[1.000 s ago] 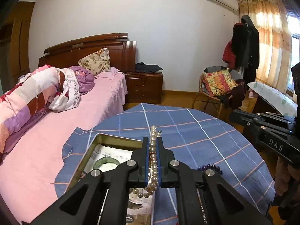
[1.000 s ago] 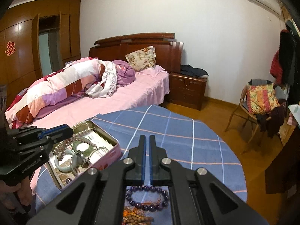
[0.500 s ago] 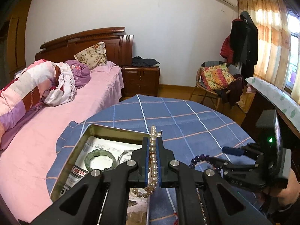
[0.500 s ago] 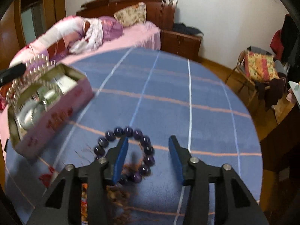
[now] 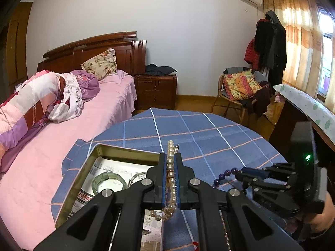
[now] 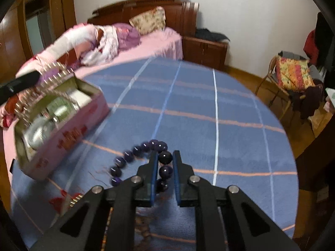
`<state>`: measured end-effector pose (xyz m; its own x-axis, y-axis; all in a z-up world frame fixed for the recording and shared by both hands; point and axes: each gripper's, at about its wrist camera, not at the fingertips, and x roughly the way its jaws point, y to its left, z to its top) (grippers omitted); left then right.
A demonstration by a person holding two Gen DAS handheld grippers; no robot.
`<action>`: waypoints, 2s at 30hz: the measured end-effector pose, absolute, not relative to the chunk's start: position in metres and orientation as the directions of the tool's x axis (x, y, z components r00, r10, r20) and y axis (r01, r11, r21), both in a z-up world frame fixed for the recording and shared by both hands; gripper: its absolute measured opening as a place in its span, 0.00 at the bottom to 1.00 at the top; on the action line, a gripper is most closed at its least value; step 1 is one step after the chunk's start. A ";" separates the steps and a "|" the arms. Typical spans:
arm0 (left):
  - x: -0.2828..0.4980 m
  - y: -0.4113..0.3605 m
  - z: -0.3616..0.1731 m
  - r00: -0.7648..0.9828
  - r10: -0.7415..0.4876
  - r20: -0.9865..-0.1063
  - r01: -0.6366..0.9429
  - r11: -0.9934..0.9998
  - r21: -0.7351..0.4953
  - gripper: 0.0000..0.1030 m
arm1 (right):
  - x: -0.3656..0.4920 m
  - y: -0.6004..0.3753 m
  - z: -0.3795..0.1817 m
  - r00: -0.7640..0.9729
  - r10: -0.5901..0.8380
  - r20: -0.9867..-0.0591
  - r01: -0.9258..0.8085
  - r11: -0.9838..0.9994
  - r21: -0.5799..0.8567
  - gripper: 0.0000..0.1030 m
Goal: Organize jewelry
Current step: 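Carry the pearl necklace and purple bracelet over the pink tin with both tools, then lower the necklace and bracelet into the tin and open both tools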
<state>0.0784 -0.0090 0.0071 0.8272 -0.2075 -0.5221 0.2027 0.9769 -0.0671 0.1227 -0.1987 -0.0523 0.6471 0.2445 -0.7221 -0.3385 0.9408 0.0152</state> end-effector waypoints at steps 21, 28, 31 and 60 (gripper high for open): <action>0.083 0.039 0.027 0.870 -0.126 -0.476 0.115 0.992 -0.052 0.05 | 0.116 -0.129 0.027 0.744 0.345 -0.573 -0.459 0.886 -0.063 0.15; 0.091 0.053 0.017 0.862 -0.101 -0.497 0.085 0.995 -0.056 0.05 | 0.120 -0.106 0.039 0.735 0.410 -0.540 -0.506 0.862 -0.033 0.15; 0.097 0.057 0.009 0.853 -0.095 -0.513 0.076 0.995 -0.058 0.05 | 0.121 -0.093 0.040 0.726 0.434 -0.534 -0.528 0.849 -0.028 0.15; 0.133 0.058 -0.040 0.753 -0.070 -0.655 0.058 0.998 -0.040 0.05 | 0.159 -0.055 -0.030 0.625 0.416 -0.660 -0.544 0.839 0.014 0.15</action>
<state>0.1328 0.0582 -0.0400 0.7528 -0.0702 -0.6545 0.0578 0.9975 -0.0405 0.1590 -0.0546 -0.0300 0.6250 0.4164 -0.6603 -0.5440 0.8390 0.0141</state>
